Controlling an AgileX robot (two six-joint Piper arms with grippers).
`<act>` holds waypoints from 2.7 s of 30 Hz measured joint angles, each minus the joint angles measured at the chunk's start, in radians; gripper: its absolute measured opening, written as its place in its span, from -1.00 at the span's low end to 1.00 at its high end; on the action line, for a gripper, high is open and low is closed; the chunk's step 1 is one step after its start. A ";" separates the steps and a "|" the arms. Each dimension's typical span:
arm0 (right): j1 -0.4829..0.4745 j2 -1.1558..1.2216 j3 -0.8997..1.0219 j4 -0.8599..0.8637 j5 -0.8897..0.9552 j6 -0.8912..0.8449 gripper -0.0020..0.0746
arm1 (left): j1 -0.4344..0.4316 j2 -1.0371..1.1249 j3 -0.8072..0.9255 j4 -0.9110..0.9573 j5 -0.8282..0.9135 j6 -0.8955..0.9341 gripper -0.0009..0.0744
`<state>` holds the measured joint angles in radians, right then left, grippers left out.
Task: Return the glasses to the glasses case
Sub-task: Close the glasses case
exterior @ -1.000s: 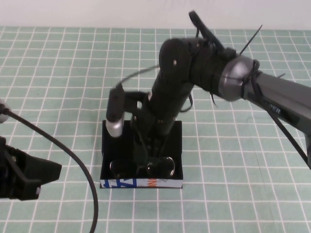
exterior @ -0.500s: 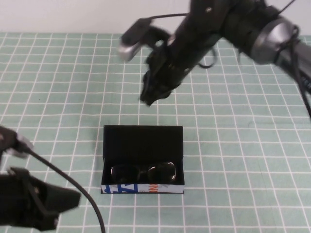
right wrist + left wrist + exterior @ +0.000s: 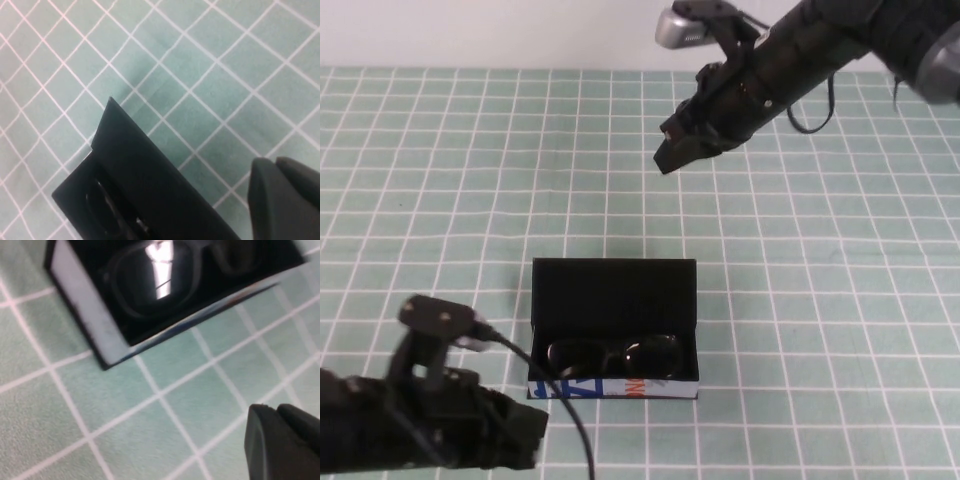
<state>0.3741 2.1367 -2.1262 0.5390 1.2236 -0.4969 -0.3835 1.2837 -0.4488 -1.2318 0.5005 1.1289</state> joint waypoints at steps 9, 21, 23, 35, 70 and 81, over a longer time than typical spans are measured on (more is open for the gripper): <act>0.000 0.122 0.000 0.027 -0.008 -0.009 -0.98 | -0.054 0.227 -0.053 -0.252 -0.080 0.187 -0.98; 0.000 0.199 0.000 0.089 -0.004 -0.013 -0.98 | -0.054 0.318 -0.126 -0.305 -0.080 0.245 -0.98; 0.002 0.199 0.000 0.098 -0.004 -0.013 -0.98 | -0.054 0.326 -0.128 -0.305 -0.080 0.246 -0.98; 0.039 0.222 0.000 0.073 -0.004 0.000 -0.98 | -0.054 0.326 -0.132 -0.305 -0.082 0.253 -0.98; 0.161 -0.059 0.321 -0.014 -0.004 0.078 -0.98 | -0.054 0.326 -0.132 -0.305 -0.088 0.282 -0.98; 0.193 -0.063 0.506 0.011 -0.007 0.045 -0.98 | -0.054 0.326 -0.132 -0.305 -0.063 0.282 -0.98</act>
<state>0.5672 2.0734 -1.6200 0.5498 1.2162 -0.4518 -0.4377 1.6095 -0.5807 -1.5364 0.4371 1.4111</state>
